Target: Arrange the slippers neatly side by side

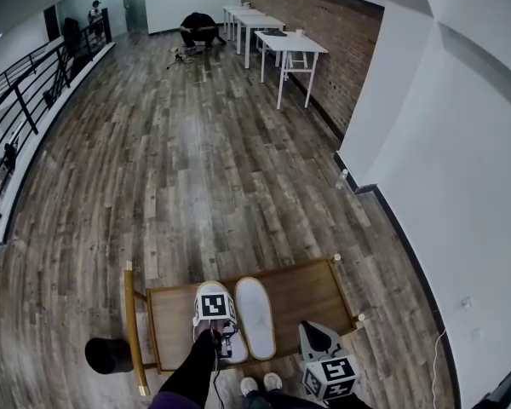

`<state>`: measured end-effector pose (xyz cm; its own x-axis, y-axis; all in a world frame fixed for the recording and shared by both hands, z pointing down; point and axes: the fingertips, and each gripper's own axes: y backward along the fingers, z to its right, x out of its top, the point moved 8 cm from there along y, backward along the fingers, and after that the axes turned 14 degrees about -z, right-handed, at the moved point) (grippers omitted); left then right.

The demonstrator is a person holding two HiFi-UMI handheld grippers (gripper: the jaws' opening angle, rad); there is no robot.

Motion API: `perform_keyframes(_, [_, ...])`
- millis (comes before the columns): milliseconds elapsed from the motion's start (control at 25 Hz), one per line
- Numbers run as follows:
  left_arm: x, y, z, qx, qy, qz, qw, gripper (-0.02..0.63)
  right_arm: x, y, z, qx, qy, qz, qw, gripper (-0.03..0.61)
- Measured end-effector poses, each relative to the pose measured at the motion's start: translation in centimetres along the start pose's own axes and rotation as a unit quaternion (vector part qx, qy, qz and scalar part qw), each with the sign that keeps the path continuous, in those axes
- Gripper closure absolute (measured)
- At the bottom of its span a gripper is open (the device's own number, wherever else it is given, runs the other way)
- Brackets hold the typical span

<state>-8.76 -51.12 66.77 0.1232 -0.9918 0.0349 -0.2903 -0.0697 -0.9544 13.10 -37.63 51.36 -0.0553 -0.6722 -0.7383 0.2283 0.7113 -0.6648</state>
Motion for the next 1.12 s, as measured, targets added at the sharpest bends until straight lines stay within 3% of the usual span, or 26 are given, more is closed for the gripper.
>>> perform_keyframes(480, [1.8, -3.8, -0.1, 0.023, -0.068, -0.05, 0.9962, 0.603, -0.3, -0.3, 0.7, -0.011, -0.012, -0.009, 1.0, 0.58])
perform_keyframes(920, [1.4, -2.6, -0.1, -0.007, -0.03, -0.042, 0.9986, 0.601, 0.1, -0.8, 0.7, -0.004, -0.012, -0.008, 1.0, 0.58])
perform_keyframes(1120, [1.3, -1.9, -0.2, -0.035, -0.032, -0.041, 0.998, 0.6, 0.3, -1.0, 0.5, -0.001, -0.011, -0.009, 1.0, 0.58])
